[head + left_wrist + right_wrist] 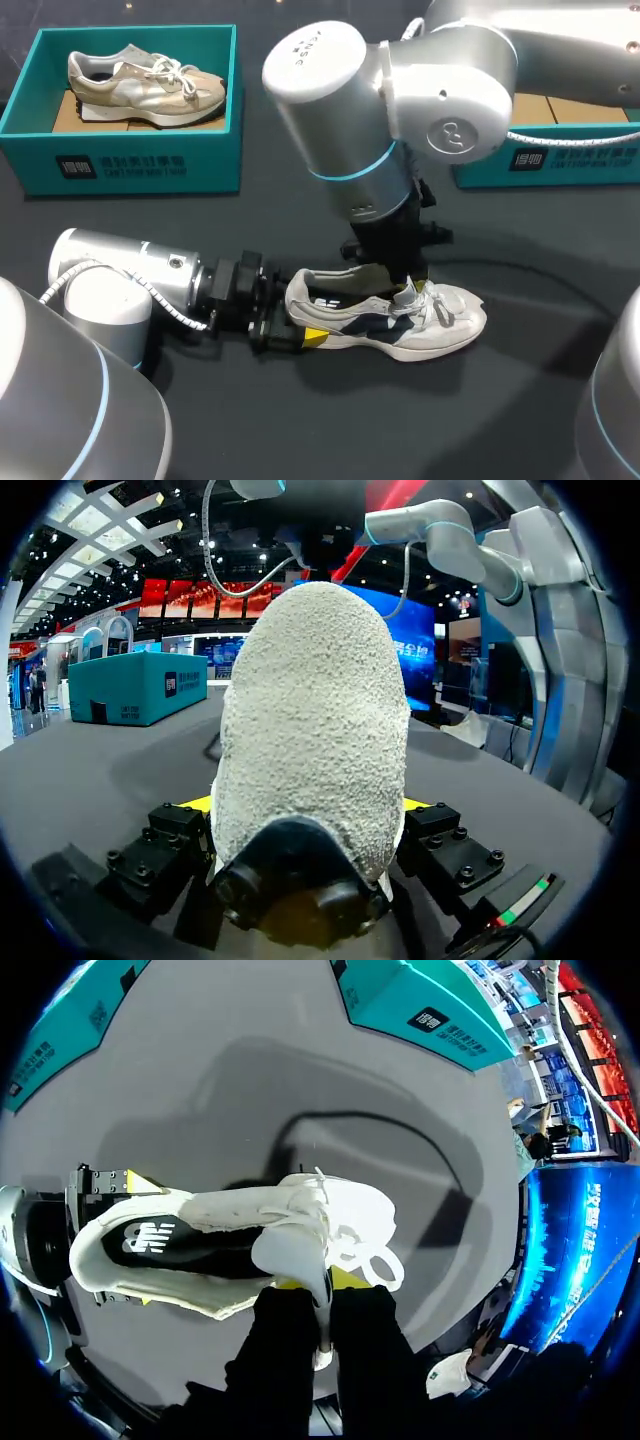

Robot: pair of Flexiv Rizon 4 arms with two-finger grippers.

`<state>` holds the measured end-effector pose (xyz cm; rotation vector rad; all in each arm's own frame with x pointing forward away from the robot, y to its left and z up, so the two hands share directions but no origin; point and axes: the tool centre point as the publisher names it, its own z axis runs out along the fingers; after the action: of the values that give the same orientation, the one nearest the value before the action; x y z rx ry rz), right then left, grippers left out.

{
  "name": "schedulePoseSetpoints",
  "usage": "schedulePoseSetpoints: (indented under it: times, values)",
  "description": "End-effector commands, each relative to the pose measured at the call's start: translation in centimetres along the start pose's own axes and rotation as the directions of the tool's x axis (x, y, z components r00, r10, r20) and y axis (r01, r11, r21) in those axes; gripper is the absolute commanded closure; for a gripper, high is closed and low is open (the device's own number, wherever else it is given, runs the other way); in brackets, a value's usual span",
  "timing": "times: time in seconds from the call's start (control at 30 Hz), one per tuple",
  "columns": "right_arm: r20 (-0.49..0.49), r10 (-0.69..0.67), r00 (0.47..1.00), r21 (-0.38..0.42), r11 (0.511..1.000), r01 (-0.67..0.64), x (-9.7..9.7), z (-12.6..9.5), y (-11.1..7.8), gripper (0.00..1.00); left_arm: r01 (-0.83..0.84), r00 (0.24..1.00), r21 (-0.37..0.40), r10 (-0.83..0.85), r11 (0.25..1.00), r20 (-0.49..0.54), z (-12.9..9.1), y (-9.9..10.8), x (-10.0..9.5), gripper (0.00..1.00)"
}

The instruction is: Take the shoe out of the shoebox, open the shoe tongue, remove and reinsert the insole, then place the shoe into the shoebox

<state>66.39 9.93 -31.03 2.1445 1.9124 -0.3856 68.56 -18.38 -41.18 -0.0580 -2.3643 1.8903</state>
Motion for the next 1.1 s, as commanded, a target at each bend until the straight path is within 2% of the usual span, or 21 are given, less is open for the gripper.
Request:
schedulePoseSetpoints:
  times: [0.03, 0.3, 0.7, 0.8, 1.0, 1.1]
  values:
    - [-0.030, 0.343, 0.939, -0.007, 0.939, -0.343, -1.2, 0.7, -0.3, 1.00, 0.000, 1.000, -0.003, 0.000, 1.000, -0.001, 0.3, 0.2, 0.1, 1.00]
    - [-0.032, 0.335, 0.942, 0.019, 0.942, -0.334, -3.2, 1.5, 0.4, 1.00, 0.000, 1.000, -0.003, 0.000, 1.000, -0.001, 0.3, 0.2, 0.1, 1.00]
    - [-0.037, 0.346, 0.938, 0.139, 0.931, -0.338, -3.5, 4.1, 1.4, 1.00, 0.000, 1.000, -0.003, 0.000, 1.000, -0.001, 0.3, 0.2, 0.1, 1.00]
    - [-0.023, 0.356, 0.934, 0.149, 0.925, -0.349, -3.6, 4.7, 1.4, 0.81, 0.000, 1.000, -0.003, 0.000, 1.000, -0.001, 0.3, 0.2, 0.1, 1.00]
    - [0.023, 0.369, 0.929, 0.151, 0.918, -0.368, -4.0, 5.5, 1.3, 0.60, 0.000, 1.000, -0.003, 0.000, 1.000, -0.001, 0.3, 0.2, 0.1, 1.00]
    - [0.047, 0.379, 0.924, 0.146, 0.913, -0.381, -4.4, 5.6, 1.2, 0.55, 0.000, 1.000, -0.003, 0.000, 1.000, -0.001, 0.3, 0.2, 0.1, 1.00]
